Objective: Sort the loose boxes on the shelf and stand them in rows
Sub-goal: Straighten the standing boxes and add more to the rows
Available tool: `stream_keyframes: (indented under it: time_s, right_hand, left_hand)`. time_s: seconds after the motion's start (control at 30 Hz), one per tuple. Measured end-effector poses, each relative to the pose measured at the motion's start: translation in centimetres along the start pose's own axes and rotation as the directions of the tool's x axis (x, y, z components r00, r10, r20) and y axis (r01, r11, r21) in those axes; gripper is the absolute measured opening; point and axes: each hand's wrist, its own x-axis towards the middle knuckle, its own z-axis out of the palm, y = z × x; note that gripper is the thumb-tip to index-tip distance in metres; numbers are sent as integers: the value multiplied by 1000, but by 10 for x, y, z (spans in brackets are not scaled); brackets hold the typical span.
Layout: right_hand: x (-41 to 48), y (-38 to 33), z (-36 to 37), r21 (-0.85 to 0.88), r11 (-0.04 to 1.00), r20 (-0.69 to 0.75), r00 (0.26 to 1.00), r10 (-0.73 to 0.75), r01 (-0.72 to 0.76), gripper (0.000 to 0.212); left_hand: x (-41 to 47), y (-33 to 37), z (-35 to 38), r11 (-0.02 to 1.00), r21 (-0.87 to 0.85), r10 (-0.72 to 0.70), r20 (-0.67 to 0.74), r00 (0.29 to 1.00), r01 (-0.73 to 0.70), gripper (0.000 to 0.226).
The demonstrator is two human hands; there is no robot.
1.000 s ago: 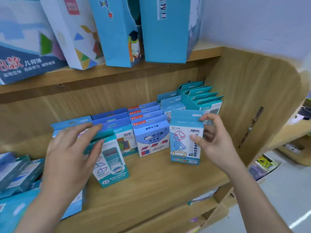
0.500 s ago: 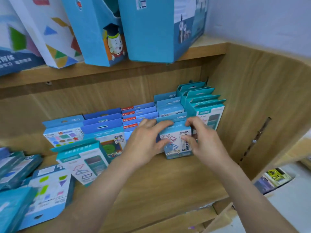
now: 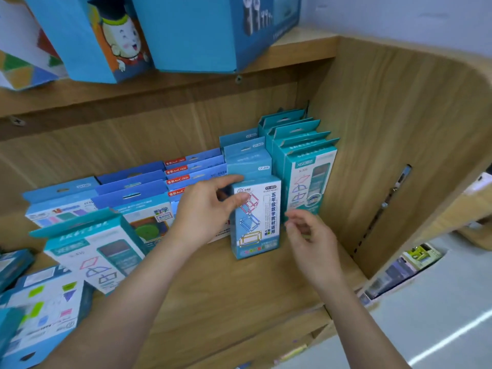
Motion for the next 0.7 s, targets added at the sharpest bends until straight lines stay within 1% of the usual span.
stream_keyframes:
  time_s: [0.07,0.13,0.2,0.27,0.47,0.7]
  right_hand:
    - [-3,4,2,20,994,93,990,102,-104,20]
    - [-5,6,3,38,982,178,968,178,-188,20]
    - [-6,6,2,35,973,226,950,216,-230,24]
    - [-6,5,1,57,970,243,946,217,-237,26]
    - [-3,1,-6,157,969,180,970,164,-193,30]
    - [0,4,-12,208,965,70,987,146,-158,31]
  left_hand:
    - [1,0,-1,1000,-22,-21,6,1000,21,36]
    - [2,-1,-2,998,-51,-30,7,1000,30,34]
    - [3,0,-1,997,-67,-35,-5,999,35,34]
    - [3,0,-1,996,-79,-42,-16,999,41,35]
    - [5,7,5,992,-116,-51,-23,998,48,37]
    - [9,12,8,997,-71,-19,-26,999,17,32]
